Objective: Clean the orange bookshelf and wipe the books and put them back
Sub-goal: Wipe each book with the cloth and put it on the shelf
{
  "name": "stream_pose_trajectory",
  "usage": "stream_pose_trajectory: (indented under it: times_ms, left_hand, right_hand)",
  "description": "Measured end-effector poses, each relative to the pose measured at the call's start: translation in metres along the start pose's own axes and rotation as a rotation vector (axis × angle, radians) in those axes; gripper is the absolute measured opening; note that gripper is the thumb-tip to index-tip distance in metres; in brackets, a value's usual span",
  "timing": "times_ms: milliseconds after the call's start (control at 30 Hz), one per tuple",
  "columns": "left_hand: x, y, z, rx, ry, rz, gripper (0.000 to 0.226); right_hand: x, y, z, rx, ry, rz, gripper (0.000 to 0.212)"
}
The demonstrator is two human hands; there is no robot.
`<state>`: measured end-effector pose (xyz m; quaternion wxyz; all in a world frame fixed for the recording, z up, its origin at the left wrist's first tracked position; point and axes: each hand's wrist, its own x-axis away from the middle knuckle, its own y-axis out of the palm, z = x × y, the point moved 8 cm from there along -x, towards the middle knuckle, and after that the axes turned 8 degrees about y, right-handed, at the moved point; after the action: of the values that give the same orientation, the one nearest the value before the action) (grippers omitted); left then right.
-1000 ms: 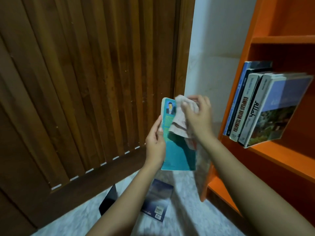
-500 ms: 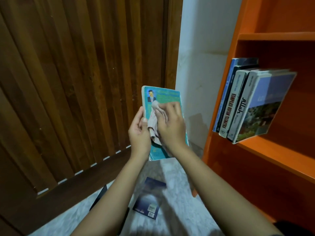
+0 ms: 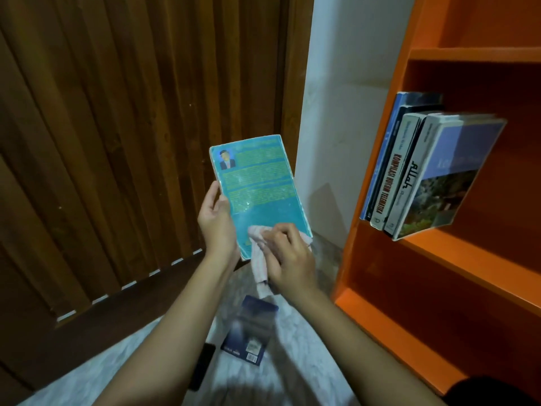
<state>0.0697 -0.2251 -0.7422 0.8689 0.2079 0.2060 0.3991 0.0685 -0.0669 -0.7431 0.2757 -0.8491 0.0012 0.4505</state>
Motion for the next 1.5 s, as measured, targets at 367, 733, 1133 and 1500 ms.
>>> stream_pose_trajectory:
  times_ms: [367, 733, 1133, 1500]
  left_hand:
    - [-0.004, -0.024, 0.01, 0.066, -0.062, -0.086, 0.036]
    - [-0.006, -0.024, 0.016, -0.129, 0.086, -0.162, 0.031]
    - [0.015, 0.006, 0.039, -0.84, 0.517, -0.262, 0.045]
    - [0.037, 0.046, 0.032, -0.929, 0.369, -0.531, 0.083]
  right_hand:
    - [-0.022, 0.005, 0.083, -0.874, 0.772, -0.149, 0.023]
    - [-0.015, 0.013, 0.051, -1.003, 0.655, -0.375, 0.075]
    - [-0.007, -0.003, 0.053, -0.831, 0.563, -0.211, 0.073]
    - [0.01, 0.001, 0.03, -0.48, 0.371, -0.249, 0.081]
